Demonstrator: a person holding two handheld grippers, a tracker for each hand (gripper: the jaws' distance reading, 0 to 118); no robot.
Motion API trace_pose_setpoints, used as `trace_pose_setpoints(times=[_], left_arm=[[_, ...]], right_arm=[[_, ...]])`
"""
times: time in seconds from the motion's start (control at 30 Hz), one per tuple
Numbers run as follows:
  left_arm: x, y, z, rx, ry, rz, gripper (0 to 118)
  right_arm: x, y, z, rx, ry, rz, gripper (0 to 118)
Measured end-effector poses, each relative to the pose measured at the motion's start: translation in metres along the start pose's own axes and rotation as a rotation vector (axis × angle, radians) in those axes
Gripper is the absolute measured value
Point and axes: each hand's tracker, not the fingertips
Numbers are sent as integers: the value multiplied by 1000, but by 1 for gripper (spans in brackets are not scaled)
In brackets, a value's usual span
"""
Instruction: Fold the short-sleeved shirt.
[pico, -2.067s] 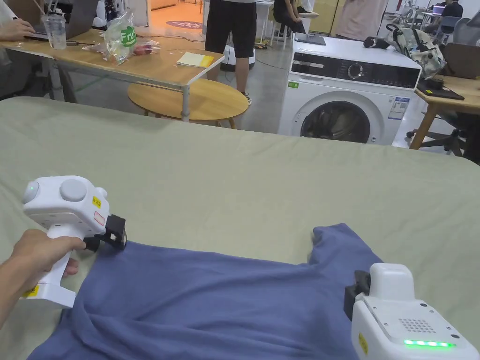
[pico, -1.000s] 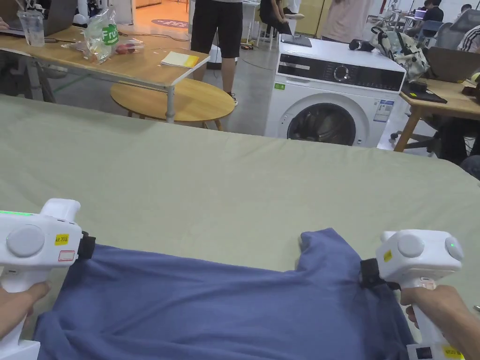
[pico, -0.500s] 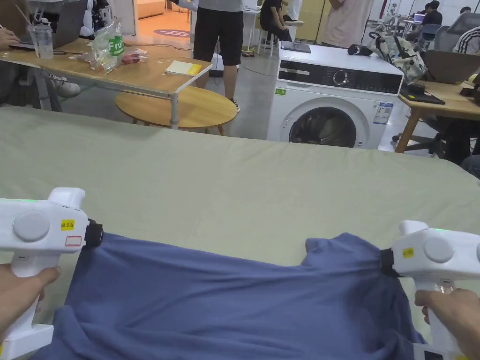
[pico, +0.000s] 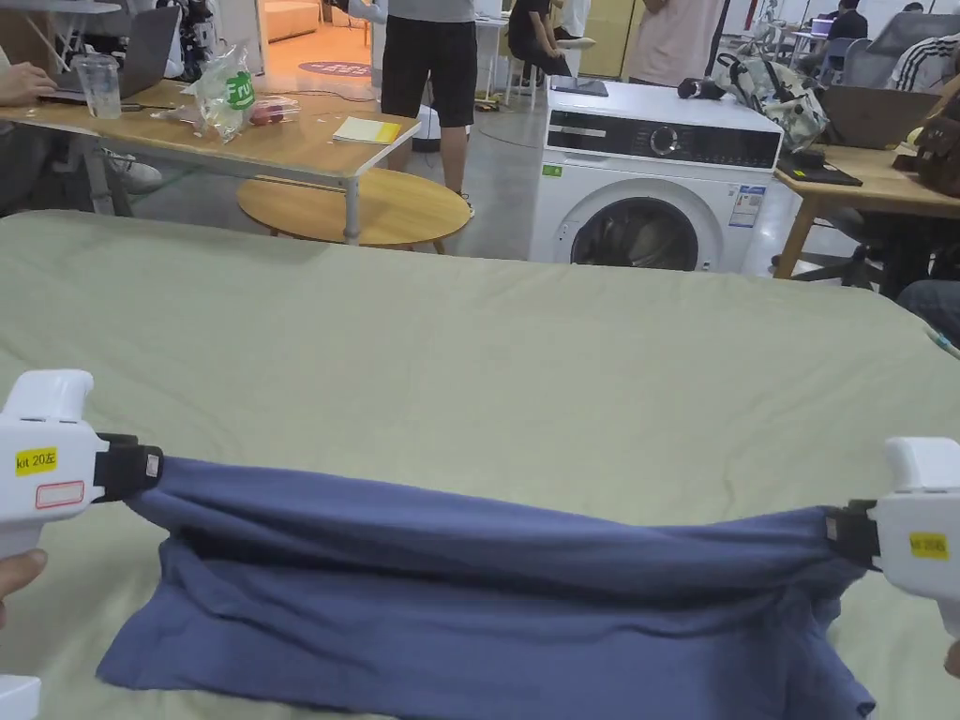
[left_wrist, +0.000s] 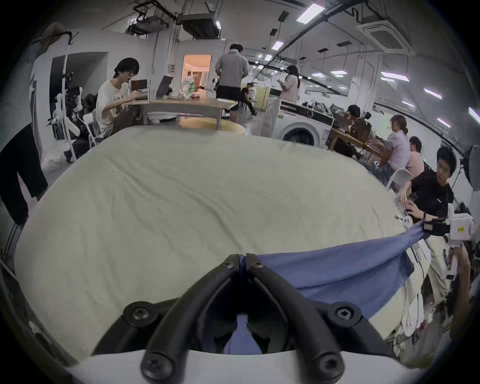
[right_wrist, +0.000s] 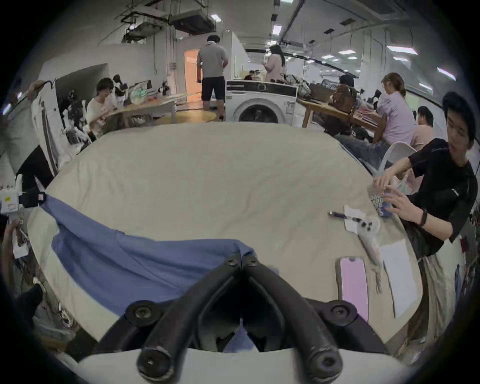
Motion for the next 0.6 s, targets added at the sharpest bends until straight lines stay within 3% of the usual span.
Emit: trace_pose_setpoints(times=[0.1, 0.27, 0.4, 0.57, 0.6], left_arm=[[-5, -27, -1, -93, -7, -3, 0], [-10, -74, -15, -266, 1, -9, 0], [-6, -95, -30, -323, 29, -42, 0], [-2, -93, -33, -306, 61, -34, 0], [-1, -91, -32, -306, 63, -30, 2]], right_arm=[[4, -30, -5, -73, -16, 18, 0], [5, -84, -35, -254, -88, 128, 0], [10, -109, -58, -281, -76, 86, 0], [3, -107, -61, -255, -111, 90, 0], [2, -106, -61, -252, -115, 100, 11]])
